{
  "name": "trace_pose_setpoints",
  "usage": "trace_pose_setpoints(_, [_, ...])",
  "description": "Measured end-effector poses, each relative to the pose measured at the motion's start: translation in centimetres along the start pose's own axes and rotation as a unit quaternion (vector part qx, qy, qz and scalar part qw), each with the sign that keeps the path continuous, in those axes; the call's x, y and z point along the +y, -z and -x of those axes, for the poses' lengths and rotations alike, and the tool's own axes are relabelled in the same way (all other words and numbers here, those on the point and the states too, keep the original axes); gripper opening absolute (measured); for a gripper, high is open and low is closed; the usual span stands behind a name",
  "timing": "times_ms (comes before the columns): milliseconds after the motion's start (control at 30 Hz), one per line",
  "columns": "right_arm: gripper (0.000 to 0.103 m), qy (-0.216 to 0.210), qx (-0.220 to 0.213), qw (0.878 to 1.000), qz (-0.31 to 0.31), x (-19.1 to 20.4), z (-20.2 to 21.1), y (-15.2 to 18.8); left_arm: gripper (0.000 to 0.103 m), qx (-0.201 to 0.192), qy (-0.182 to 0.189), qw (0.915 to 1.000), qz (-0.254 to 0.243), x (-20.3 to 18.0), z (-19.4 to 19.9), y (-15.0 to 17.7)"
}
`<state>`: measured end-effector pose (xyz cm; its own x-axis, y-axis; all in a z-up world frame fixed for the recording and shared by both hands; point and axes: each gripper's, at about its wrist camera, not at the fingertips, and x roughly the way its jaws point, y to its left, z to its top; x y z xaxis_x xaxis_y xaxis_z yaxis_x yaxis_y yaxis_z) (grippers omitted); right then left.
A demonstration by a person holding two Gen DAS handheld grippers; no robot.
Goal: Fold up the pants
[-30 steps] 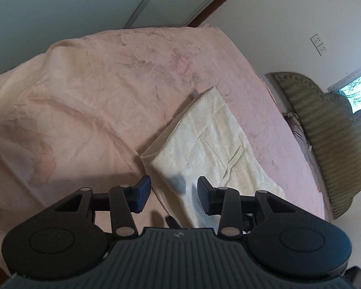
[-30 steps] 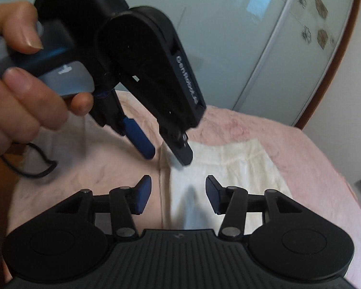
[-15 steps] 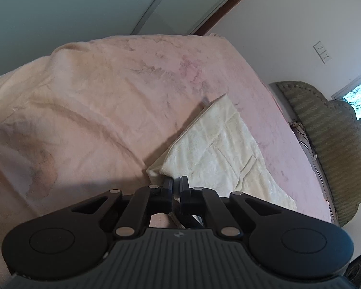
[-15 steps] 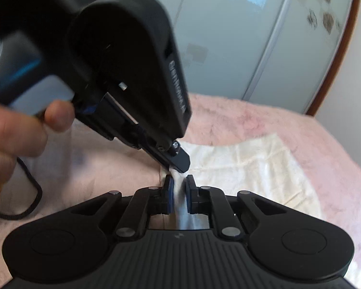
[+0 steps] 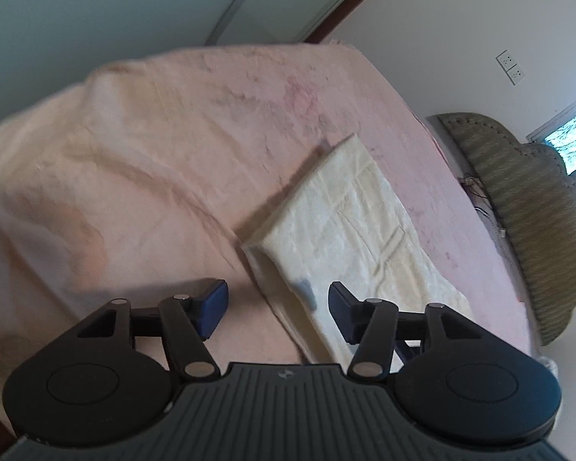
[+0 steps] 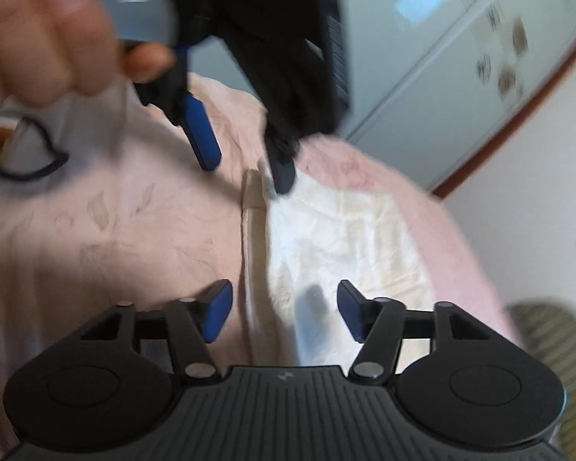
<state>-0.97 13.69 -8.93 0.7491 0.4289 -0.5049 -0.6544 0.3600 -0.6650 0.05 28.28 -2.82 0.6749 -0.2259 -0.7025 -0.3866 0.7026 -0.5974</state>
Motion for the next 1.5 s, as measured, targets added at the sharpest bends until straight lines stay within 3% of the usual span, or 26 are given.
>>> trace_pose_setpoints(67, [0.06, 0.034, -0.013, 0.999, 0.023, 0.9, -0.5, 0.1, 0.061, 0.019, 0.033, 0.999, 0.022, 0.0, -0.9, 0.1])
trace_pose_setpoints(100, [0.054, 0.04, -0.02, 0.999, 0.025, 1.0, -0.8, 0.2, 0.061, 0.024, 0.046, 0.9982, 0.031, 0.0, -1.3, 0.2])
trace_pose_setpoints(133, [0.042, 0.042, -0.024, 0.999, 0.024, 0.9, -1.0, 0.2, 0.064, 0.029, 0.063, 0.9969, 0.037, 0.1, -1.8, 0.2])
trace_pose_setpoints(167, [0.017, 0.038, -0.025, 0.999, 0.019, 0.6, -1.4, 0.2, 0.064, 0.032, 0.071, 0.9959, 0.046, 0.2, -2.3, 0.2])
trace_pose_setpoints(267, [0.012, -0.008, -0.044, 0.996, -0.076, -2.0, -0.8, 0.4, 0.068, 0.023, 0.101, 0.9904, 0.092, 0.9, -3.9, 0.0])
trace_pose_setpoints(333, [0.012, -0.049, -0.058, 0.98, -0.183, -5.6, -0.2, 0.7, 0.068, 0.013, 0.112, 0.9871, 0.114, 0.9, -4.7, -0.4])
trace_pose_setpoints(400, [0.012, -0.096, -0.056, 0.962, -0.248, -8.4, -0.3, 1.1, 0.068, 0.007, 0.121, 0.9878, 0.098, 0.2, -5.4, -1.2])
trace_pose_setpoints(433, [0.012, -0.141, -0.05, 0.951, -0.27, -9.6, -0.5, 1.3, 0.068, 0.008, 0.11, 0.9903, 0.085, -0.3, -5.9, -1.6])
trace_pose_setpoints(500, [0.012, -0.227, -0.072, 0.917, -0.321, -11.9, 0.0, 2.4, 0.068, 0.012, 0.095, 0.9925, 0.075, -0.9, -6.4, -2.0])
trace_pose_setpoints(600, [0.013, -0.221, -0.083, 0.885, -0.4, -14.8, -0.2, 4.2, 0.068, 0.01, 0.077, 0.9957, 0.051, -1.8, -6.8, -2.5])
trace_pose_setpoints(633, [0.013, -0.205, -0.065, 0.885, -0.414, -15.3, -1.0, 4.8, 0.068, 0.007, 0.075, 0.9958, 0.052, -2.0, -6.9, -2.6])
trace_pose_setpoints(700, [0.013, -0.154, 0.009, 0.907, -0.391, -14.4, -3.2, 5.3, 0.063, 0.002, 0.062, 0.9971, 0.044, -2.3, -7.0, -2.7])
trace_pose_setpoints(767, [0.013, -0.142, 0.067, 0.919, -0.363, -12.8, -5.7, 6.0, 0.047, -0.009, 0.037, 0.999, 0.025, -3.0, -7.1, -2.6])
trace_pose_setpoints(867, [0.014, -0.143, 0.056, 0.915, -0.373, -13.0, -6.0, 5.9, 0.023, -0.025, -0.013, 0.9993, -0.022, -4.5, -6.9, -2.3])
trace_pose_setpoints(967, [0.019, -0.165, 0.017, 0.894, -0.417, -14.5, -5.1, 5.4, 0.016, -0.051, -0.02, 0.9971, -0.052, -6.1, -5.7, -1.8])
trace_pose_setpoints(1000, [0.026, -0.167, 0.014, 0.891, -0.421, -15.0, -5.0, 5.3, 0.016, -0.062, -0.025, 0.9955, -0.067, -7.1, -5.1, -1.5])
trace_pose_setpoints(1033, [0.031, -0.167, 0.013, 0.894, -0.416, -15.3, -5.0, 5.4, 0.015, -0.076, -0.029, 0.9929, -0.087, -8.3, -4.2, -1.0])
trace_pose_setpoints(1100, [0.051, -0.156, 0.002, 0.904, -0.398, -15.1, -4.4, 5.1, 0.015, -0.105, -0.03, 0.9853, -0.131, -10.9, -2.7, 0.1])
trace_pose_setpoints(1167, [0.056, -0.148, -0.019, 0.908, -0.391, -15.7, -3.4, 5.9, 0.015, -0.131, -0.023, 0.9762, -0.171, -13.8, -1.1, 1.4])
trace_pose_setpoints(1300, [0.056, -0.14, -0.062, 0.912, -0.381, -17.6, -1.0, 6.8, 0.015, -0.147, 0.01, 0.9617, -0.231, -19.0, 0.6, 4.2])
trace_pose_setpoints(1500, [0.056, -0.121, -0.116, 0.917, -0.361, -20.3, 4.4, 10.7, 0.015, -0.136, 0.057, 0.9395, -0.309, -25.3, 0.7, 9.8])
